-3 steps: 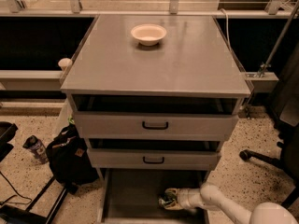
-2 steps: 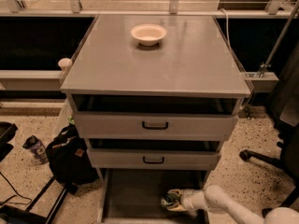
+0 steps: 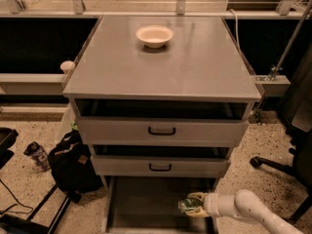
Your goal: Pick green can from bottom drawer and place on counter
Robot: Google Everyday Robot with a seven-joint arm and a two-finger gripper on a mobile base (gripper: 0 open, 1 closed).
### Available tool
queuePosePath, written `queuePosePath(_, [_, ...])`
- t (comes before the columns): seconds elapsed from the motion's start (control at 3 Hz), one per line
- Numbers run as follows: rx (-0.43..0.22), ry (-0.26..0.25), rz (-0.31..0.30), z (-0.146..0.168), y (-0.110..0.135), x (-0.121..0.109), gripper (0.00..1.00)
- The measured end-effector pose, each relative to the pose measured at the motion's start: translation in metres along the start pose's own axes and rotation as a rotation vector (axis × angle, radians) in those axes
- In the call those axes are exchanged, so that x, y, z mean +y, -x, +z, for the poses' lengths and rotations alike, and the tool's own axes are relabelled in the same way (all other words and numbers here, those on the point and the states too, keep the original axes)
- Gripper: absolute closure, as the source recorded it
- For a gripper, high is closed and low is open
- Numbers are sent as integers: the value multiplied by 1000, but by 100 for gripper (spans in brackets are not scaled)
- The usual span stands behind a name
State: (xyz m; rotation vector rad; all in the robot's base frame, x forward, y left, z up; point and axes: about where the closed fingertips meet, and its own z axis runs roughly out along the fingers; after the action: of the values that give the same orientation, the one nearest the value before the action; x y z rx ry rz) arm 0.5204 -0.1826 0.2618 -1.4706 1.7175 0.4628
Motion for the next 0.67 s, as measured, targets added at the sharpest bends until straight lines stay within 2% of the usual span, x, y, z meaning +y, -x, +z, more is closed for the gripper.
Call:
queuePosePath(0.33, [19,-107,68,-88,21,-19,100])
queuePosePath(0.67, [70,-175,37,-144,25,-43,100])
